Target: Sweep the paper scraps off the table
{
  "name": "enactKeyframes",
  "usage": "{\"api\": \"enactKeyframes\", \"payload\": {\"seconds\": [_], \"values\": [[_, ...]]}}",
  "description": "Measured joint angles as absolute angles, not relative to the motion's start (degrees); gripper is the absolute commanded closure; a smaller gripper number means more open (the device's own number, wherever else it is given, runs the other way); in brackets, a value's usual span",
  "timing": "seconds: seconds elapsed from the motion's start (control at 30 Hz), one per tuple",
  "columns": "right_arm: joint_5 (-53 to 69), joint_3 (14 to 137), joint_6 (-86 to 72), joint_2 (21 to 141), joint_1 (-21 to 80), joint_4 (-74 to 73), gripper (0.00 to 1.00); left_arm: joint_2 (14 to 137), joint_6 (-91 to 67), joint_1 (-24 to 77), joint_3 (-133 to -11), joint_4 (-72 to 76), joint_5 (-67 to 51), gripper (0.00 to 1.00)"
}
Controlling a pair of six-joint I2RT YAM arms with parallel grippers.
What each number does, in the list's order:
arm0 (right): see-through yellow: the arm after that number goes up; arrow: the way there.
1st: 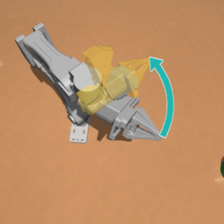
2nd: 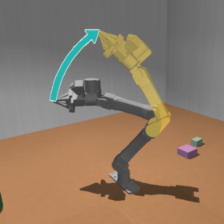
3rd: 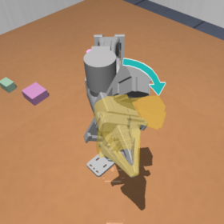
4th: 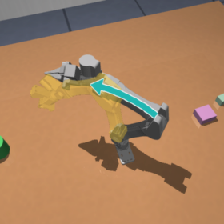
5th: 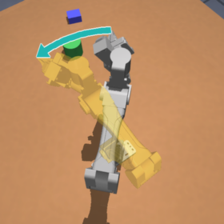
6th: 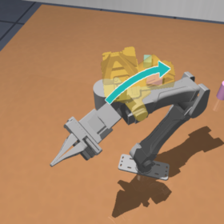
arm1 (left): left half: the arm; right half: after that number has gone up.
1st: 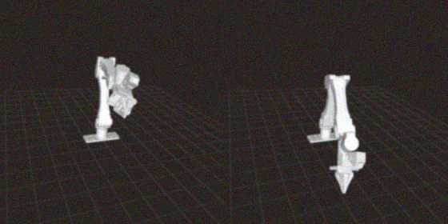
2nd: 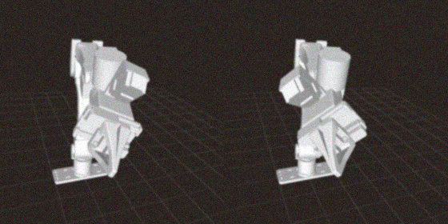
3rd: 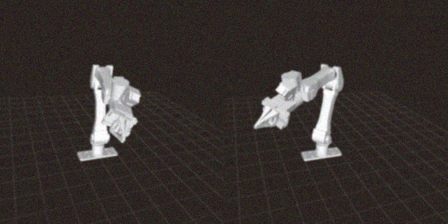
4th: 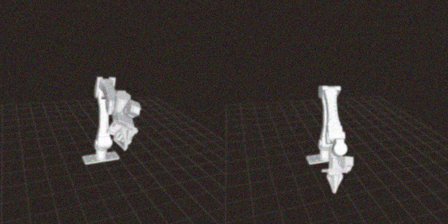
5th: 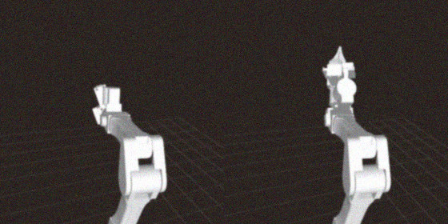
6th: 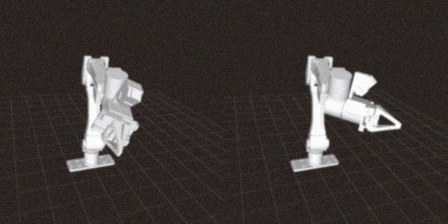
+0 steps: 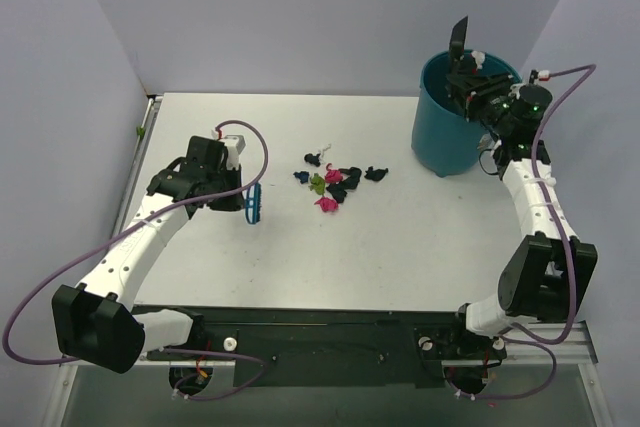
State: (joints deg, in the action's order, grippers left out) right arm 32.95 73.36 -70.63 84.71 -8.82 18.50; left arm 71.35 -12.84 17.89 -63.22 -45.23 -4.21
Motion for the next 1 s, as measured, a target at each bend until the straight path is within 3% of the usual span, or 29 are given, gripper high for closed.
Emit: {"api": "enactKeyframes", "payload": {"seconds": [0.2, 0.4, 0.53, 0.7, 0.8, 1.0], "values": [[34.0, 59.6, -89.2, 85.3, -9.8, 42.9, 1.00, 71.4, -12.8, 17.9, -62.7, -44.7, -5.0, 1.00], [34.4, 58.4, -100.7, 87.0, -10.1, 59.4, 1.00, 71.4, -12.8, 17.9, -62.4, -44.6, -5.2, 1.00], [34.9, 58.4, -102.0, 86.7, -10.1, 62.2, 1.00, 71.4, -12.8, 17.9, -62.3, -44.4, -5.2, 1.00], [37.7, 58.5, -92.5, 82.5, -9.4, 51.2, 1.00, 71.4, -12.8, 17.9, -62.3, -44.3, -5.2, 1.00], [38.2, 61.2, -80.0, 78.1, -7.5, 35.5, 1.00, 71.4, -12.8, 17.9, -62.3, -44.3, -5.2, 1.00], [32.6, 75.2, -47.0, 72.1, 6.8, 1.2, 1.00, 70.9, -13.2, 16.8, -62.0, -43.7, -4.4, 1.00]]}}
